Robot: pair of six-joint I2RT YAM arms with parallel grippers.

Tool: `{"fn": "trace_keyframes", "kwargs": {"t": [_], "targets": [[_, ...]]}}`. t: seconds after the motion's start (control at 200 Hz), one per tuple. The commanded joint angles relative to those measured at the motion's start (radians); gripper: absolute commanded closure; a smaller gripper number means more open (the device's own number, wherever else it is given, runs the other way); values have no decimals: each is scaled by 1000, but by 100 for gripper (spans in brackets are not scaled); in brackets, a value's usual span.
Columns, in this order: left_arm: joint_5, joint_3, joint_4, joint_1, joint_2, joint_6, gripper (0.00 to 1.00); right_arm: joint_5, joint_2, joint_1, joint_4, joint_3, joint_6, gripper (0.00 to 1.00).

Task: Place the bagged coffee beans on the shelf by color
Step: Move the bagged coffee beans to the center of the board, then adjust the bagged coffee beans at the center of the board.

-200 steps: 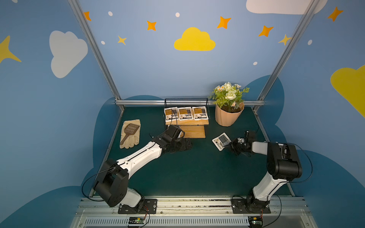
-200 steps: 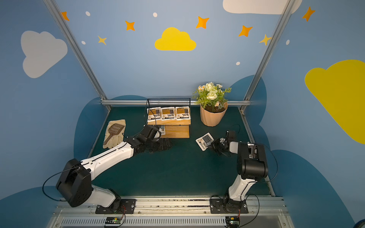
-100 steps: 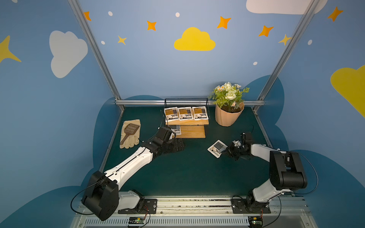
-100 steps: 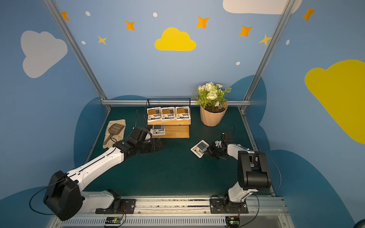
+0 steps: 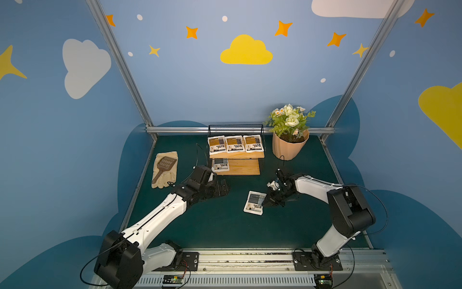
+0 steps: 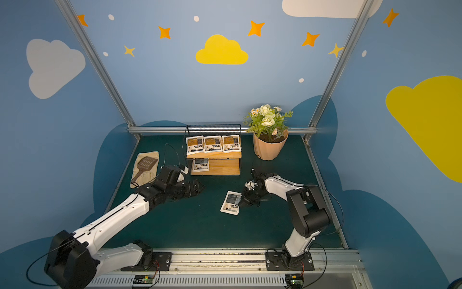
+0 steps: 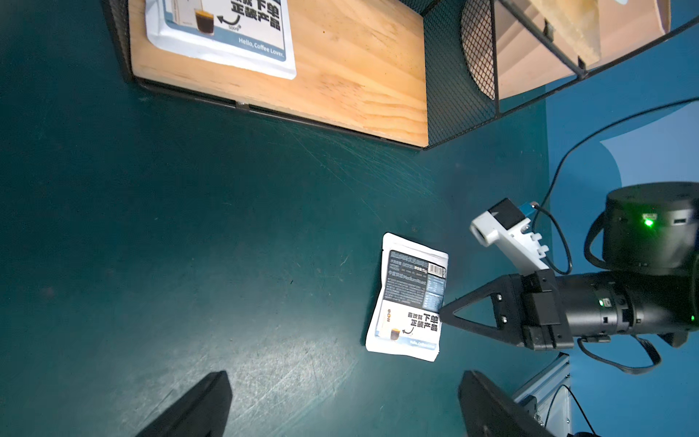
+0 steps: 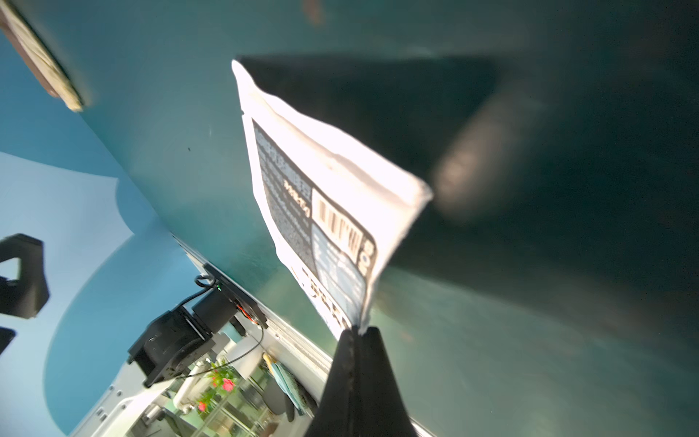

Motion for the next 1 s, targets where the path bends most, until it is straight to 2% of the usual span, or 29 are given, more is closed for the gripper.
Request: {"fn": "trace_keyframes", "kwargs": {"t": [0.0,0.05,0.11,0.155,0.215,0.27,0.345,0.696,0.846,0.991], "targets": [[13,-21,-28,5,-34,14,0,30,62,42,-113,76,-76,100],[13,-31,-30,5,-45,10,0,36,86,54,-116,102,-81,100],[11,-40,-33,5,-57,7,0,58,105,62,-117,124,-79,76],[9,-47,-33,5,-66,6,0,72,113,67,-110,138,-71,63],[6,-53,-36,5,-74,3,0,76,123,67,-90,149,-53,51],[6,-59,-36,5,-77,3,0,80,130,69,-69,158,-33,45],[6,-64,-34,4,-78,4,0,74,144,73,-37,170,-5,42],[13,-81,-17,5,-46,6,0,35,204,136,142,231,147,42],[17,-89,-4,5,-26,3,0,51,150,155,244,210,194,42],[32,-90,22,5,11,1,0,115,29,161,340,110,254,39]]}}
